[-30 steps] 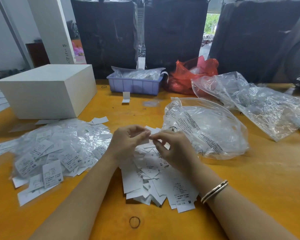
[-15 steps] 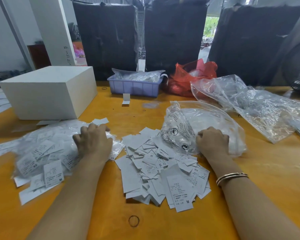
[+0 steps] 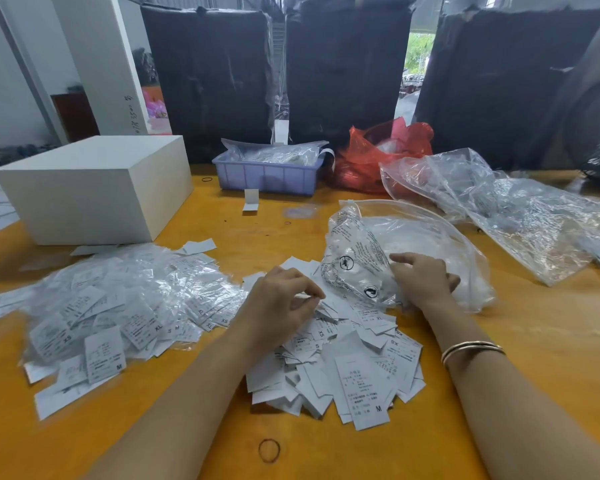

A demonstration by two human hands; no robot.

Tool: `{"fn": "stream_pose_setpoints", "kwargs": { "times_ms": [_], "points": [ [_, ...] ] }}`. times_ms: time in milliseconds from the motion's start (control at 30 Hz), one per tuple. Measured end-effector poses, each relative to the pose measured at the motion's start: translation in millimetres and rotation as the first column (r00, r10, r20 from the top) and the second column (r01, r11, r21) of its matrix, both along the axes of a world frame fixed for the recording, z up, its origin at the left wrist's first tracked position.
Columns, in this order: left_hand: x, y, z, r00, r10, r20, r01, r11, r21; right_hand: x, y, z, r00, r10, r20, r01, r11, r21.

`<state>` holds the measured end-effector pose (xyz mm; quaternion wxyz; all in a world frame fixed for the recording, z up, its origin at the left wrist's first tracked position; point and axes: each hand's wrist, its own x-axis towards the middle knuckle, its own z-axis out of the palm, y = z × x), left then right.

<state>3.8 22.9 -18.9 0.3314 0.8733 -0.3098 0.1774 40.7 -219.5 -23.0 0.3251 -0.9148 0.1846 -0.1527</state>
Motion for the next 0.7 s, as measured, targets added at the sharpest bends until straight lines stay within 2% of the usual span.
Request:
{"fn": "stream_pose_setpoints", "kwargs": {
  "times_ms": [100, 167, 233, 267, 300, 367, 433, 500, 600, 700],
  "points": [
    [2, 1, -1, 1.0, 0.016, -0.021, -0.016, 1.0, -0.014, -2, 1, 0, 0.993, -0.02, 0.112, 0.018, 1.0, 0.015],
    [2, 1, 0, 0.999, 0.032, -0.036, -0.034, 0.998, -0.056, -7, 4, 4, 0.94, -0.031, 0.34, 0.016, 0.999, 0.048],
    [1, 0, 3, 0.996, 0.037, -0.081, -0.049, 0.988, -0.147, -15, 11, 12, 0.829, 0.033, 0.559, -0.188, 0.957, 0.222],
    [1, 0, 6, 0.992, 0.034, -0.122, -0.059, 0.976, -0.212, -20, 18, 17, 0.786, 0.07, 0.614, -0.34, 0.878, 0.336],
    [1, 0, 8, 0.985, 0.023, -0.171, -0.071, 0.957, -0.28, -26, 27, 21, 0.768, 0.112, 0.631, -0.468, 0.771, 0.432],
    [1, 0, 13, 0.958, -0.028, -0.284, -0.088, 0.918, -0.387, -34, 44, 23, 0.762, 0.234, 0.604, -0.605, 0.589, 0.535],
    [1, 2, 15, 0.899, -0.141, -0.415, -0.066, 0.892, -0.447, -38, 59, 20, 0.729, 0.375, 0.572, -0.679, 0.496, 0.541],
    [0, 3, 15, 0.824, -0.231, -0.518, -0.034, 0.891, -0.453, -40, 69, 18, 0.684, 0.449, 0.575, -0.73, 0.422, 0.538],
    [1, 3, 13, 0.824, -0.234, -0.517, -0.044, 0.882, -0.47, -43, 76, 18, 0.666, 0.463, 0.585, -0.746, 0.383, 0.545],
    [8, 6, 13, 0.862, -0.177, -0.475, -0.184, 0.764, -0.618, -44, 81, 17, 0.698, 0.46, 0.549, -0.715, 0.486, 0.503]
  ]
}}
